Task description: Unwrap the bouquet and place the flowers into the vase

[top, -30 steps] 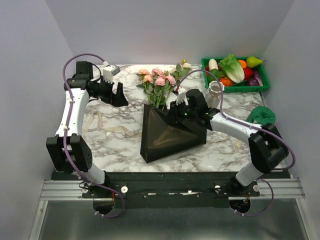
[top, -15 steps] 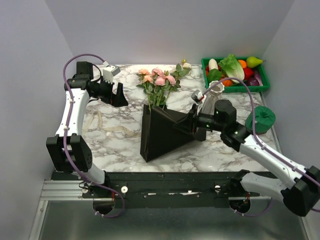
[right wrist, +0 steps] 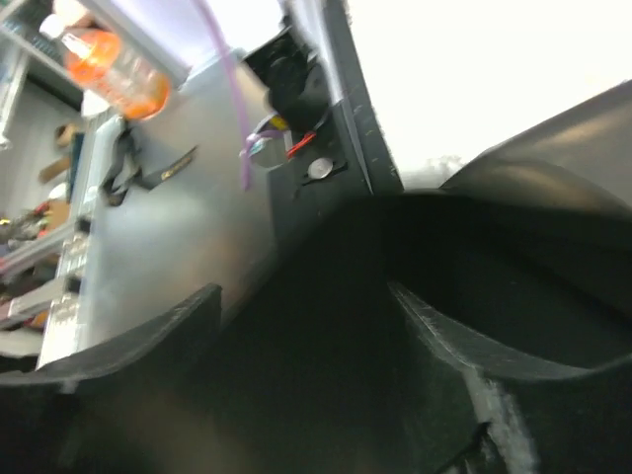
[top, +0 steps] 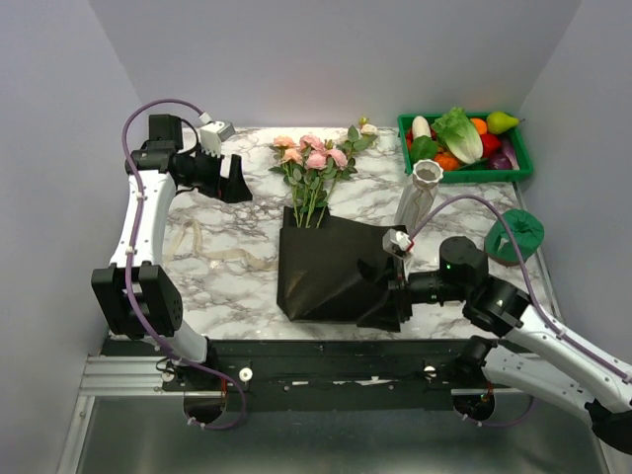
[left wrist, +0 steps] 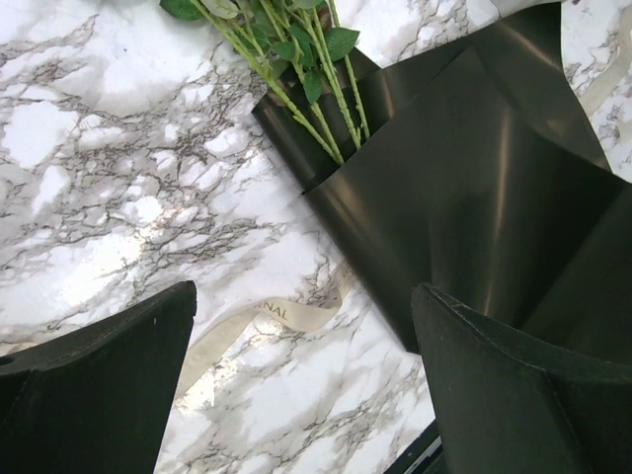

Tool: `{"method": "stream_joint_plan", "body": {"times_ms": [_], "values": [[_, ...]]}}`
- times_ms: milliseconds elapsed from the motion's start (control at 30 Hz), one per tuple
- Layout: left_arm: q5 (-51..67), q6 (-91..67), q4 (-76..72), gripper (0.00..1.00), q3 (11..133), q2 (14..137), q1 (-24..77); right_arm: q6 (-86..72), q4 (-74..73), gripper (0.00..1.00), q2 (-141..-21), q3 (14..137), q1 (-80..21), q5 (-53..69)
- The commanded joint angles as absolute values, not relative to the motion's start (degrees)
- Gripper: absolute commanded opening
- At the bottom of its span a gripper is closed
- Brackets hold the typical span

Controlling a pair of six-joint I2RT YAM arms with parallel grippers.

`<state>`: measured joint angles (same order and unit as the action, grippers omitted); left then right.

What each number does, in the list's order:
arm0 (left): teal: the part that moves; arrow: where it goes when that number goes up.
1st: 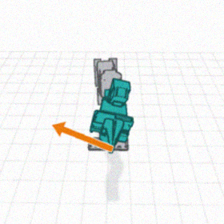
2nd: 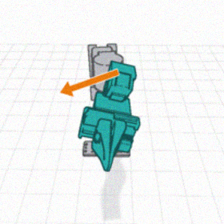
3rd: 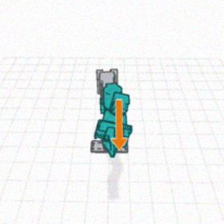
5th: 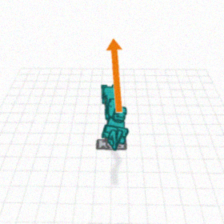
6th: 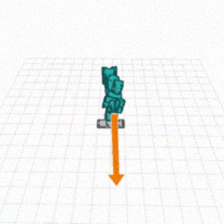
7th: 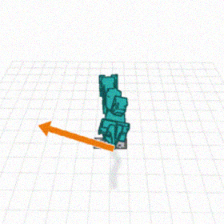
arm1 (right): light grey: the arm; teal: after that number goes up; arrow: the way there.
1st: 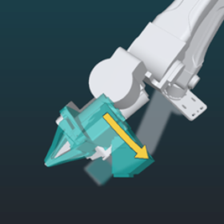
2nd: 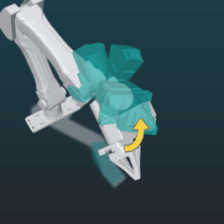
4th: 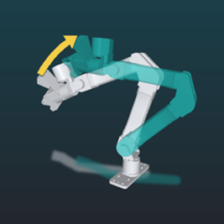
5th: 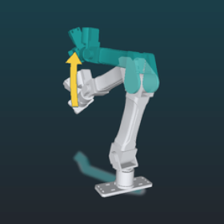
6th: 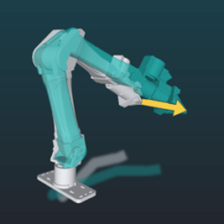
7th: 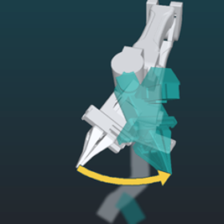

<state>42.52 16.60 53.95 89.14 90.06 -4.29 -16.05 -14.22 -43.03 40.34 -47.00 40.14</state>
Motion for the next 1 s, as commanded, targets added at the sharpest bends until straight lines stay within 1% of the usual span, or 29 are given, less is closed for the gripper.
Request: {"method": "stream_joint_plan", "body": {"times_ms": [0,100,133,233,300,433,533,633,667,700,767,867,967], "values": [[40.9,14.9,54.1,0.99,92.2,91.4,-3.0,-21.7,-20.7,0.79,-35.2,36.9,-51.1,36.7],[39.9,14.7,54.0,0.99,92.6,91.5,-1.1,-26.4,-20.9,0.83,-30.1,35.4,-53.1,36.7],[39.6,14.5,54.1,0.99,92.9,91.6,-0.2,-29.3,-20.0,0.84,-26.5,35.3,-53.0,37.7],[38.0,14.3,54.4,0.99,93.6,92.4,2.5,-32.1,-19.2,0.88,-21.7,38.4,-53.1,40.2],[36.4,14.6,54.4,0.99,94.0,93.2,5.0,-32.4,-19.3,0.91,-21.0,40.7,-53.1,42.9],[34.7,14.0,54.8,0.99,97.1,95.4,9.1,-33.1,-20.2,0.92,-21.9,44.8,-53.0,46.0],[33.2,13.6,55.3,0.99,101.1,98.3,12.5,-31.7,-23.6,0.92,-21.5,47.5,-53.0,42.8],[30.4,14.1,56.1,0.99,105.7,102.1,15.8,-28.7,-33.0,0.91,-21.7,53.5,-53.1,28.0],[29.8,14.2,56.3,0.99,106.9,104.3,16.6,-28.4,-39.1,0.91,-22.5,54.9,-53.0,16.3],[29.4,14.5,56.6,0.99,108.0,105.5,17.5,-28.2,-42.0,0.9,-24.8,57.1,-53.1,10.8],[28.6,15.6,57.5,0.99,110.6,109.1,19.3,-27.3,-46.0,0.9,-28.0,57.4,-53.0,1.3],[30.1,20.5,60.6,0.99,112.3,113.4,21.5,-27.8,-44.7,0.89,-33.2,55.1,-53.0,-4.5],[33.1,26.9,64.7,0.99,112.0,116.6,23.4,-28.3,-41.9,0.89,-37.6,53.2,-53.0,-7.2]]}}
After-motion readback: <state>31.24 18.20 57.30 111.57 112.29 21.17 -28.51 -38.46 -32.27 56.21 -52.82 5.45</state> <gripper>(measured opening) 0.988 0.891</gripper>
